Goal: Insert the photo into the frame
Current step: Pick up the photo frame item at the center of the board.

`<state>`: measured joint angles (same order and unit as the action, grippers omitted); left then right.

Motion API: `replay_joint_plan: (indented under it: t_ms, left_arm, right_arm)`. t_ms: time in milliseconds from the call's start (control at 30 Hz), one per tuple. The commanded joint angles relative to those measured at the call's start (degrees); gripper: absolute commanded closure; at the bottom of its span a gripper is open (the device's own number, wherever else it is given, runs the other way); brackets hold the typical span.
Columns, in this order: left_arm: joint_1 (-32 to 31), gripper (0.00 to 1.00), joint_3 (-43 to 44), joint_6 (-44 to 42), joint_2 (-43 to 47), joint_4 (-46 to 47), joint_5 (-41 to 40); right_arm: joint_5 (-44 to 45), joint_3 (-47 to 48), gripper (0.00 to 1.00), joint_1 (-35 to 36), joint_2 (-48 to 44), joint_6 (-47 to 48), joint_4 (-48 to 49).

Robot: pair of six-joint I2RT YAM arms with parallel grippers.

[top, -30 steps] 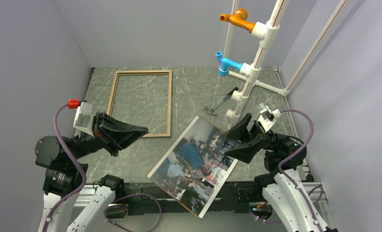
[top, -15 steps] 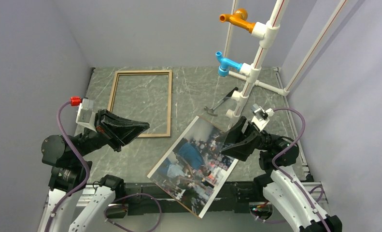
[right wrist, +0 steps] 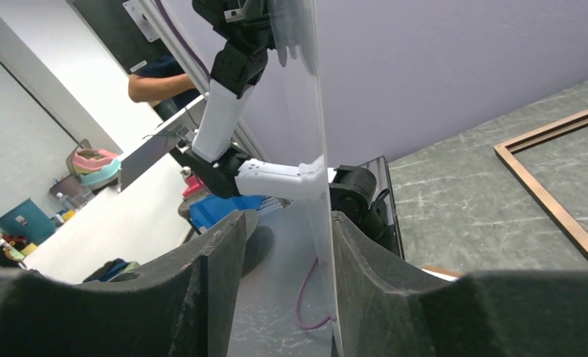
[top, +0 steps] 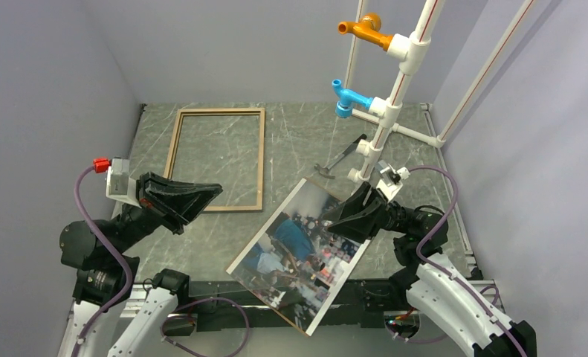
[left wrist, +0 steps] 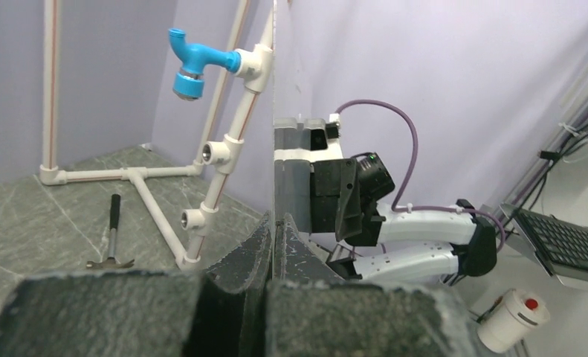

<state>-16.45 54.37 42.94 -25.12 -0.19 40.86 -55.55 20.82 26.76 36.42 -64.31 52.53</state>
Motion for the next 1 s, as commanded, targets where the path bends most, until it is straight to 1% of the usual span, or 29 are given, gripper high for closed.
replay_joint_plan:
  t_ms: [0,133,167,367,400,467,567,600,633,667,733,767,800,867,900,933,967]
  left_arm:
    - [-0.1,1.00,-0.7,-0.4,1.4,0.4,-6.6]
    - [-0.1,1.00,-1.4,-0.3,1.6,0.4,-7.1]
    - [-0.1,1.00,-1.8,0.0,1.6,0.6,-7.2]
    - [-0.1,1.00,-2.8,0.2,2.0,0.9,-8.0]
    - [-0.1,1.00,-2.8,0.1,2.0,0.8,-8.3]
    - [0.0,1.00,-2.8,-0.2,2.2,0.3,-8.5]
    - [-0.1,1.00,-2.8,-0.4,2.1,0.3,-8.6]
    - [-0.1,1.00,-2.8,-0.5,2.1,0.3,-8.6]
    - [-0.1,1.00,-2.8,-0.5,2.1,0.3,-8.7]
    - [-0.1,1.00,-2.8,-0.5,2.1,-0.4,-8.7]
    - [-0.1,0.99,-2.6,-0.9,2.1,-2.2,-9.0]
    - [-0.1,0.94,-2.3,-1.2,2.0,-3.2,-9.7]
    - [-0.1,0.86,-2.0,-1.5,2.1,-4.6,-10.3]
    - [-0.1,0.58,-1.6,-2.2,2.1,-6.9,-11.4]
    - [-0.1,0.41,-1.4,-2.7,2.1,-8.2,-12.0]
    - [0.0,0.24,-1.2,-3.3,2.2,-9.3,-12.6]
    - [-0.1,0.09,-0.9,-3.9,2.1,-11.0,-13.4]
  right_arm:
    - [3.1,-1.0,0.55,1.1,0.1,0.4,3.8]
    - [4.3,-1.4,0.61,2.0,0.1,0.4,3.6]
    - [4.8,-1.2,0.65,2.5,0.2,0.8,3.3]
    - [5.5,-0.5,0.65,5.0,2.2,0.9,4.6]
    - [5.5,-0.4,0.67,5.3,2.5,1.0,4.9]
    - [5.5,-0.3,0.75,5.8,2.7,1.1,4.6]
    - [6.2,-0.2,0.84,6.1,2.3,1.9,3.0]
    - [6.4,-0.1,0.89,6.2,2.1,2.4,2.1]
    - [6.5,0.2,0.93,6.2,1.8,2.8,1.0]
    - [6.6,0.5,0.98,6.3,1.5,3.3,-0.2]
    - [7.1,0.8,1.00,6.3,0.7,4.5,-2.4]
    - [7.4,1.1,1.00,6.3,0.3,5.0,-3.7]
    - [7.8,1.4,1.00,6.3,-0.3,5.9,-5.4]
    - [9.3,2.7,1.00,6.3,-1.2,8.2,-11.2]
    - [9.9,3.5,1.00,6.3,-1.5,9.5,-15.7]
    - [10.8,4.4,1.00,6.3,-1.7,10.8,-18.2]
    - [11.5,5.4,1.00,6.4,-1.9,12.1,-21.4]
